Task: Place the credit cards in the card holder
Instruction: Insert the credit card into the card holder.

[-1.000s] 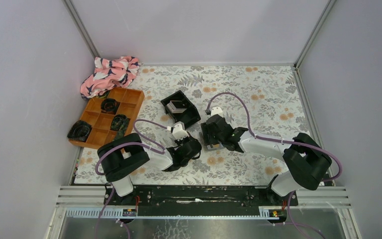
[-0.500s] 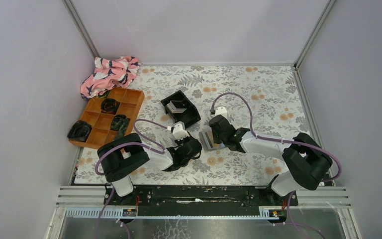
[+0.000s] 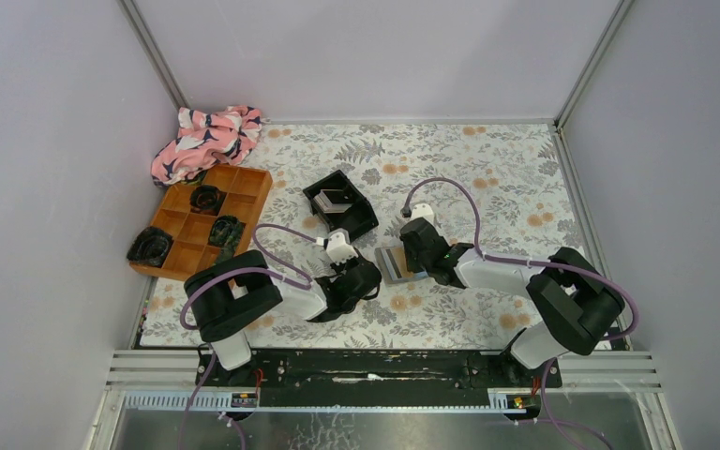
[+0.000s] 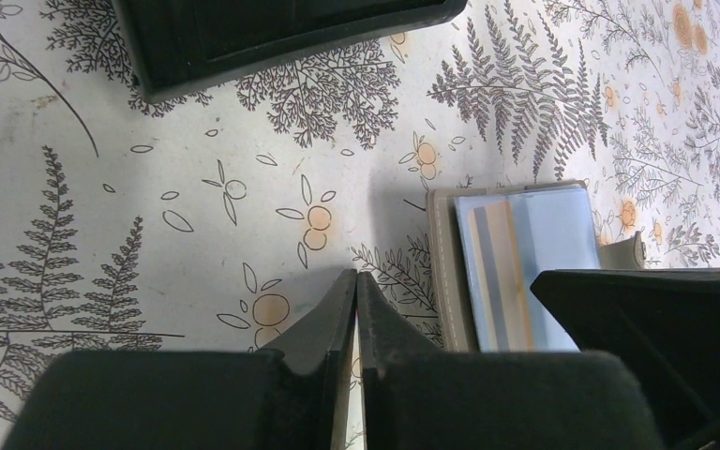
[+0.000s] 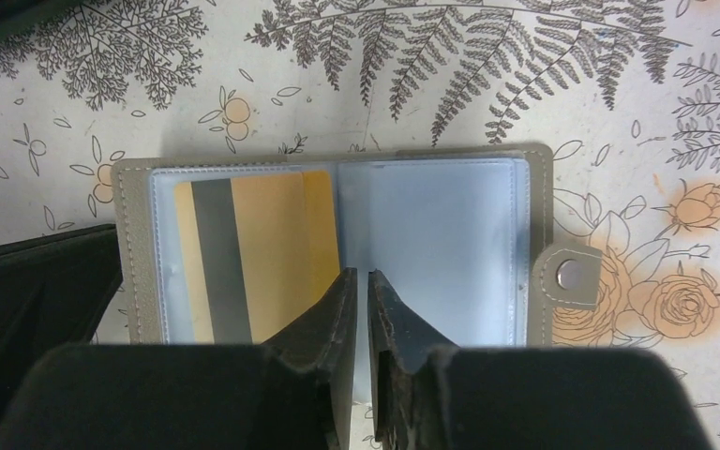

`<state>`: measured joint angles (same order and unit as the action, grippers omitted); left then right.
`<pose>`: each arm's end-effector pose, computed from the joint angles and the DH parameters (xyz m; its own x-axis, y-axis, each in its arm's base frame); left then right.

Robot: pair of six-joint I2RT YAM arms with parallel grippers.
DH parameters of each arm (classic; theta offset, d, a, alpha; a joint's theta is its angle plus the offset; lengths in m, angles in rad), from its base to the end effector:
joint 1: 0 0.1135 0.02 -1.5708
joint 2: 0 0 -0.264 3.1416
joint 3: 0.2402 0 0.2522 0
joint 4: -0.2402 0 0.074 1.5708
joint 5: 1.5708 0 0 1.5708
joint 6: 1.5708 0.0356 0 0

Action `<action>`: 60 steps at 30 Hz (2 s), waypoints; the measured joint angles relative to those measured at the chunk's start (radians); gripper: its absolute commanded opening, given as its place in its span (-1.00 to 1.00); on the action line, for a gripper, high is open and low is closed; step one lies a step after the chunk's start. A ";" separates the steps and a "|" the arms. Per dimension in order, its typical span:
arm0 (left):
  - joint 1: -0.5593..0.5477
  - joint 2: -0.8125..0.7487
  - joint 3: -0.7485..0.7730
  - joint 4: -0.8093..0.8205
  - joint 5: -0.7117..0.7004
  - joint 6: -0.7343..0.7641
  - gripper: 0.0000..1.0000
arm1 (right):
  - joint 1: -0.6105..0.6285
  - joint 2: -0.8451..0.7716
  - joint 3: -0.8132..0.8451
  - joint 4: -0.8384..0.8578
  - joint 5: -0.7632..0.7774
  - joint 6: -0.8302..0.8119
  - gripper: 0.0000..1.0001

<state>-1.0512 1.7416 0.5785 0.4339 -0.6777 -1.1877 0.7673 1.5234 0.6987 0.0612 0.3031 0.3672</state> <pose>0.1648 -0.2432 0.1048 -0.5355 -0.5190 -0.6662 -0.1408 0.8327 -0.5355 0.2203 0.1977 0.1634 -0.6467 -0.1476 -0.7484 -0.2948 0.9532 0.0667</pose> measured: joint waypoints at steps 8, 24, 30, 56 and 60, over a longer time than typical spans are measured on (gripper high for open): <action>-0.002 0.000 0.012 -0.013 0.010 0.003 -0.84 | -0.003 0.030 -0.011 0.040 -0.023 0.004 -0.70; -0.003 0.031 0.044 -0.001 0.042 0.012 -0.86 | -0.005 0.030 -0.031 0.100 -0.089 0.027 -0.72; -0.004 0.039 0.044 0.015 0.042 0.012 -0.86 | -0.005 0.029 -0.037 0.112 -0.106 0.039 -0.72; -0.010 -0.308 -0.055 -0.534 -0.068 -0.034 -0.57 | -0.005 0.010 0.100 0.003 -0.087 -0.031 0.12; 0.081 -0.459 -0.073 -0.602 -0.096 0.011 -0.35 | -0.005 0.034 0.246 -0.023 -0.090 -0.069 0.16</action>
<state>-0.9699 1.2831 0.5056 -0.1677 -0.7738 -1.1767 0.7628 1.5570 0.9447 0.0383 0.2131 0.2981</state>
